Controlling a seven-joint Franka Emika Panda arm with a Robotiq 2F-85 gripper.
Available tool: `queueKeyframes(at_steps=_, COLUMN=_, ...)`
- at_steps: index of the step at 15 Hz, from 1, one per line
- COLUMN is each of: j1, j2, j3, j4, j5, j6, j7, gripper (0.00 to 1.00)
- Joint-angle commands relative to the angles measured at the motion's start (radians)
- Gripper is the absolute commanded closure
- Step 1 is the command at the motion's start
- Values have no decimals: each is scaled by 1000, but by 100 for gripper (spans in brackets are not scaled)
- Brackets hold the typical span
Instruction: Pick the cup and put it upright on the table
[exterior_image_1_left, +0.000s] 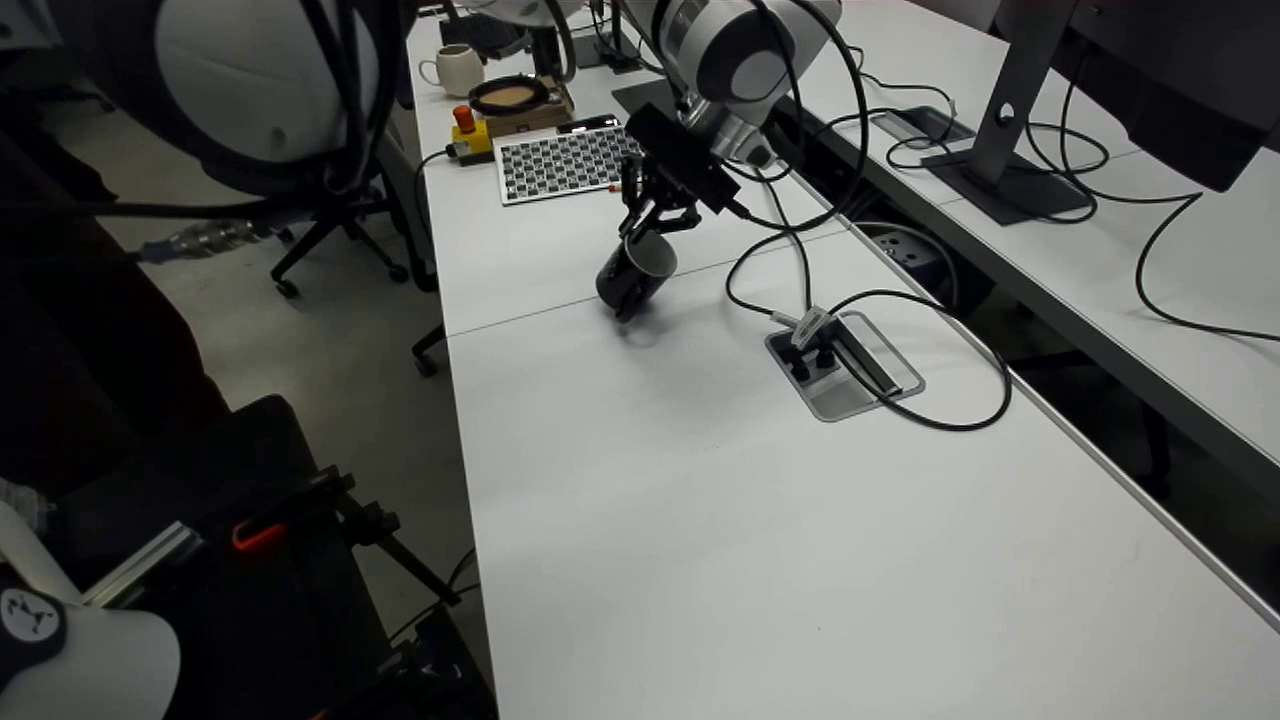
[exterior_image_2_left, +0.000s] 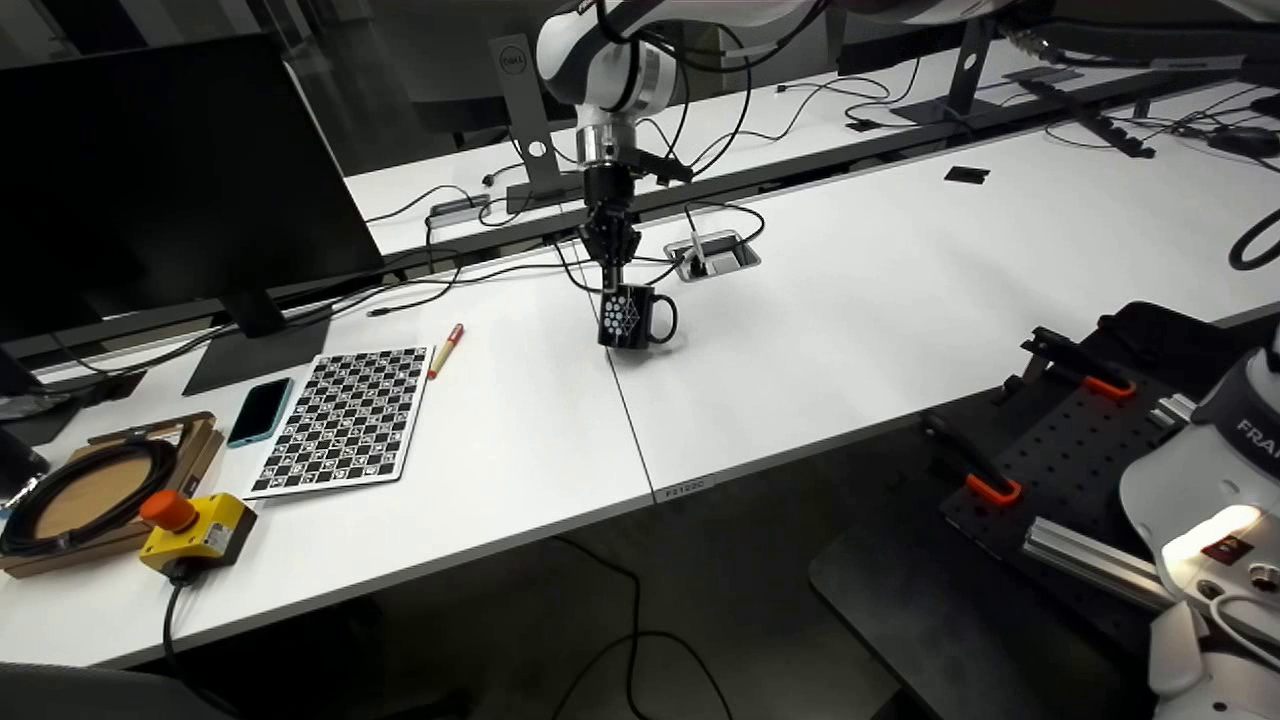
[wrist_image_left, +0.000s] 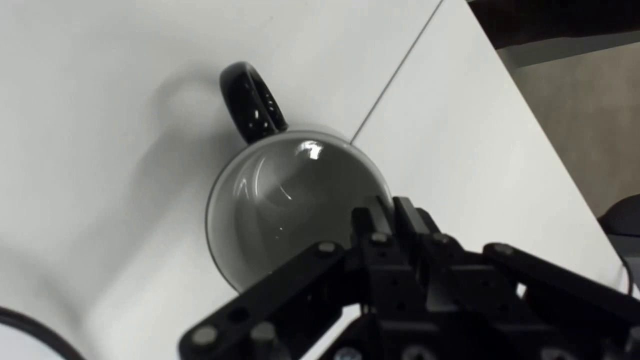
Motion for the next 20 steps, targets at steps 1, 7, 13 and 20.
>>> queueKeyframes(at_steps=1, j1=39, j2=-81, j3=-58, j4=-88, j5=-64, j6=65, j7=64, gripper=98)
queueKeyframes(at_steps=7, j1=106, j2=-155, j3=-135, j4=-216, j5=-173, j6=185, j7=160, gripper=98)
queueKeyframes(at_steps=13, j1=156, j2=-213, j3=-184, j4=-351, j5=-301, j6=281, j7=290, gripper=98)
queueKeyframes(at_steps=20, j1=142, j2=-263, j3=-170, j4=-473, j5=-339, j6=310, j7=373, gripper=98)
